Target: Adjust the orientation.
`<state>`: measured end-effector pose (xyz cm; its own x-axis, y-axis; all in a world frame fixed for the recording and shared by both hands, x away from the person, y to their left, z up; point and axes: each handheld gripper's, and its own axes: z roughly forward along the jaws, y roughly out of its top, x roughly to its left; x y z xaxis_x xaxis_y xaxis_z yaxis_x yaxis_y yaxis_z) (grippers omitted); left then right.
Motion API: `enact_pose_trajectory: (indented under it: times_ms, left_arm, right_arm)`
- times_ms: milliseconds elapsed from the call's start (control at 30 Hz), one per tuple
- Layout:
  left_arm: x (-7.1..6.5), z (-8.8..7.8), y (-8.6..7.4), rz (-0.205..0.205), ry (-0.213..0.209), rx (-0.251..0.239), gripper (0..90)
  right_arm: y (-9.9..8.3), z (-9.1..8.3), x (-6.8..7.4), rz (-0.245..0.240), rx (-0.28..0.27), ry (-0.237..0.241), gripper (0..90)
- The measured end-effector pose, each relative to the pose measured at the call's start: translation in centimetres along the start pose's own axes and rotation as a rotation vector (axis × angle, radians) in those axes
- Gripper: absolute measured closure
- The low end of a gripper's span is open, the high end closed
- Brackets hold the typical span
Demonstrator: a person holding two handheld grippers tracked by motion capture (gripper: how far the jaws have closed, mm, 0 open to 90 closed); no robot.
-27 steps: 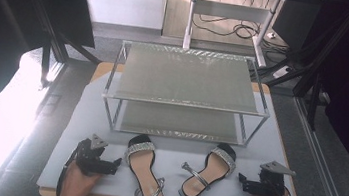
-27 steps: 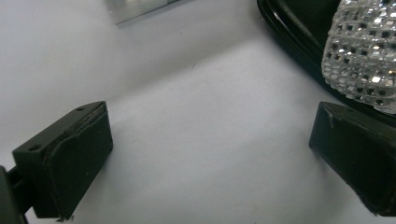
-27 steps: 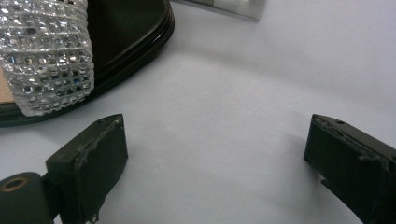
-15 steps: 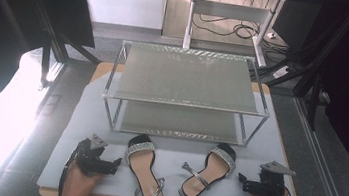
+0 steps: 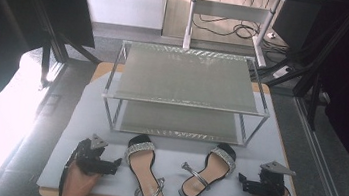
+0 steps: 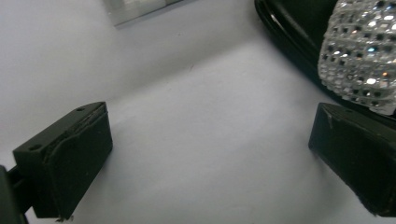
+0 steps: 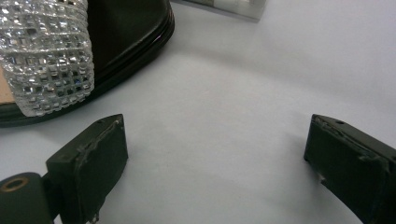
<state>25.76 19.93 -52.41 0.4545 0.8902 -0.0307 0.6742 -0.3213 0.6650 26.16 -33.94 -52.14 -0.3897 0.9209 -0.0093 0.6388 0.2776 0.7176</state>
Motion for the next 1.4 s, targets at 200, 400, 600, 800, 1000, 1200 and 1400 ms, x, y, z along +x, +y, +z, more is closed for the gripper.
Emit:
enact_pose_trajectory:
  times_ms: [200,400,600,800,1000,1200,1400]
  left_arm:
    - [-0.8,0.6,0.7,0.017,0.037,0.0,0.0]
    - [-1.0,1.0,1.2,0.011,0.05,-0.008,0.0]
    - [-1.6,2.1,2.4,0.026,0.052,-0.012,0.2]
    - [-1.8,3.2,3.6,0.047,0.033,0.0,0.0]
    - [-2.0,3.9,4.3,0.05,0.008,-0.002,0.0]
    - [-2.8,4.8,5.3,0.047,-0.003,-0.004,0.6]
    - [-3.8,5.5,6.0,0.059,-0.015,-0.011,4.2]
  right_arm:
    - [0.0,0.0,0.0,-0.001,0.0,0.0,5.4]
    - [0.0,0.0,0.0,0.0,0.0,0.0,5.4]
    - [0.0,0.0,0.0,0.0,0.0,0.0,5.4]
    - [0.0,0.0,0.0,-0.001,-0.001,-0.001,5.4]
    - [0.0,0.0,0.0,-0.001,0.0,-0.001,5.4]
    - [0.0,0.0,0.0,-0.001,-0.001,-0.001,5.4]
    - [0.0,0.0,0.0,0.0,-0.001,-0.001,5.4]
